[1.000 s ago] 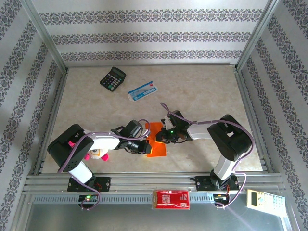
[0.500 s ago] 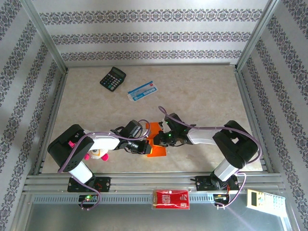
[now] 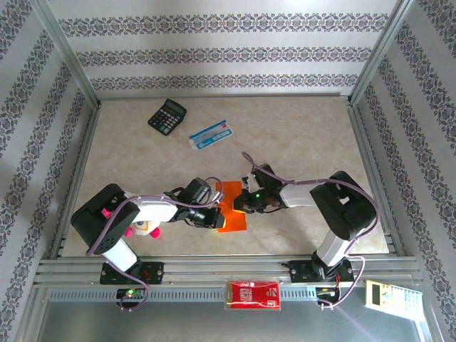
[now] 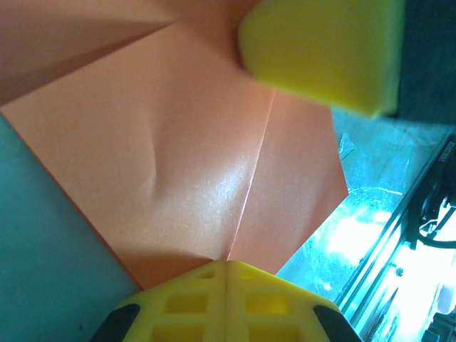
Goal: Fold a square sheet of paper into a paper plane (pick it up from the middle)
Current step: Fold the triangle a second time at the center of the table.
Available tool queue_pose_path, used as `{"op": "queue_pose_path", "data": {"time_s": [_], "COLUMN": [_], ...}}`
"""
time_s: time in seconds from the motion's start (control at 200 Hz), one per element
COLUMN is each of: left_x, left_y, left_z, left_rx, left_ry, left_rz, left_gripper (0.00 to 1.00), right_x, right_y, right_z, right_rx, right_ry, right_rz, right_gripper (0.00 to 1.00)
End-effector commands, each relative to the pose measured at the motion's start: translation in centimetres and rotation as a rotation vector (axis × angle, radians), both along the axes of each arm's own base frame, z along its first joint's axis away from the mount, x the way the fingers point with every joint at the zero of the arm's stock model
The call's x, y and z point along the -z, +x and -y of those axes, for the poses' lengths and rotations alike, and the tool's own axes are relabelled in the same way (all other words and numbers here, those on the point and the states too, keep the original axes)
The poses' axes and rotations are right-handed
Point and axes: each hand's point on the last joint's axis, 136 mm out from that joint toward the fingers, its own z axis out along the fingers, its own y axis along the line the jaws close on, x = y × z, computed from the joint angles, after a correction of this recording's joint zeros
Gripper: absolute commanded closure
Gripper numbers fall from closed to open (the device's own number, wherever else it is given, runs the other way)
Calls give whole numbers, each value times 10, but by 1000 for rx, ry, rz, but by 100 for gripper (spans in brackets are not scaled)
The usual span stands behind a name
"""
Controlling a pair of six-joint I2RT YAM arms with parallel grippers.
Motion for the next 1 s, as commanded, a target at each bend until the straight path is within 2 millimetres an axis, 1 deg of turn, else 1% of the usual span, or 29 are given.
{"op": "queue_pose_path", "data": {"time_s": [0.0, 0.25, 0.355, 0.42, 0.54, 0.659, 0.774, 0.854, 0.994], "left_x": [43, 41, 35, 28, 11, 1, -9, -17, -32], "left_y": [-28, -27, -22, -18, -7, 0, 5, 8, 13], "left_z": [-39, -36, -29, -21, -6, 1, 4, 9, 19], "left_rx": [2, 8, 3, -4, -17, -27, -30, -35, -38], "left_ry": [193, 187, 160, 124, 58, 32, 15, -10, -69], "left_rz": [-97, -94, -89, -88, -71, -53, -38, -27, -17], "left_gripper": [100, 100, 100, 100, 100, 100, 98, 96, 93], "right_x": [25, 26, 13, 0, -21, -28, -21, -14, 3], "right_y": [5, 24, 31, 33, 26, 11, -1, -3, -3], "right_z": [30, 53, 58, 58, 49, 30, 8, -2, -3], "right_rx": [44, 105, 128, 132, 129, 95, 44, 25, 14], "right_ry": [-100, -125, -105, -86, -46, -29, -33, -32, -48], "right_rz": [-3, -19, -2, 24, 70, 89, 87, 79, 52], "right_gripper": [96, 97, 97, 97, 96, 96, 97, 97, 99]}}
